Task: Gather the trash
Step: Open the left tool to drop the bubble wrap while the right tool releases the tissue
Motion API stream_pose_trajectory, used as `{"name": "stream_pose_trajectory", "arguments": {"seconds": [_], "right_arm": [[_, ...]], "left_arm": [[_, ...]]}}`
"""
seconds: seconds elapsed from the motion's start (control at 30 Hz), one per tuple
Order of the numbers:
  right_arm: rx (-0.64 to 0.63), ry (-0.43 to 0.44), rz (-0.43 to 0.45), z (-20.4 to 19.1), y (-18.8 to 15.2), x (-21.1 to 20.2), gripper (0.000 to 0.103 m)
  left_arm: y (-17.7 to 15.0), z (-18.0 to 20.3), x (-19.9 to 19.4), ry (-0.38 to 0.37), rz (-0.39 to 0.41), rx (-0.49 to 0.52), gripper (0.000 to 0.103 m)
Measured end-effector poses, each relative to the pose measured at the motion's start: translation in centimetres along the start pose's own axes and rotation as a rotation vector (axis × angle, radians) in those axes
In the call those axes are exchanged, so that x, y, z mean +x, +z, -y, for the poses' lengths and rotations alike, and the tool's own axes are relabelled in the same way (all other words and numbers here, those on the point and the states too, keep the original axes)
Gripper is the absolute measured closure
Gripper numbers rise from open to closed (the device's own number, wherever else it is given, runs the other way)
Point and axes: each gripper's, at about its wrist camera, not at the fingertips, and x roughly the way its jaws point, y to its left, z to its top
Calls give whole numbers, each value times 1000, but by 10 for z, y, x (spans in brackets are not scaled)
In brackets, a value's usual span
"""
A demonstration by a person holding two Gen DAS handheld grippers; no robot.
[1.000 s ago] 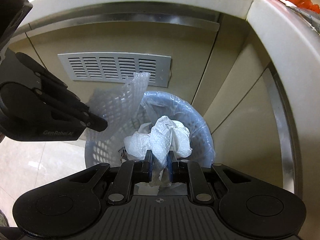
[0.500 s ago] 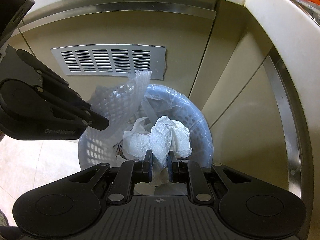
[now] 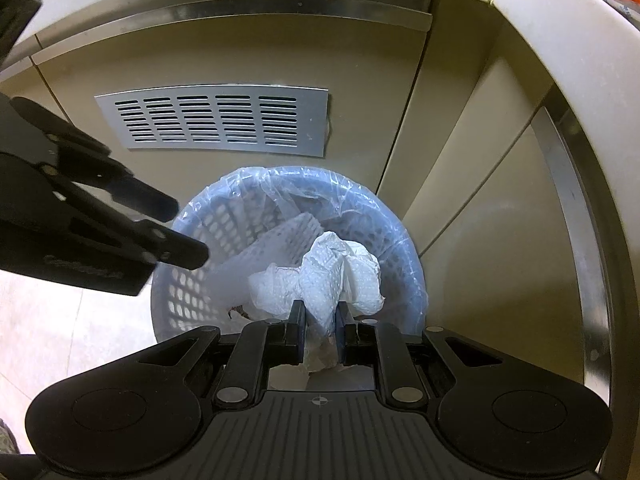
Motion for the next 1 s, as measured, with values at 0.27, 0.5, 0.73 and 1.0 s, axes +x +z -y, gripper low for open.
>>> {"name": "stream_pose_trajectory", "arguments": {"seconds": [0.27, 0.5, 0.73, 1.0], "right_arm": [[-3, -6, 18, 0, 6, 0, 88], [-7, -12, 32, -1, 15, 1, 88], [6, -28, 59, 1, 24, 3, 88], [20, -31, 67, 6, 27, 5, 44]], "left_arm": [[-11, -5, -8, 22, 0, -19, 65], [-14, -9, -10, 28, 1, -25, 65], [-14, -11, -13, 30, 8, -28, 65], [-15, -11, -13, 32, 2, -32, 65]]}}
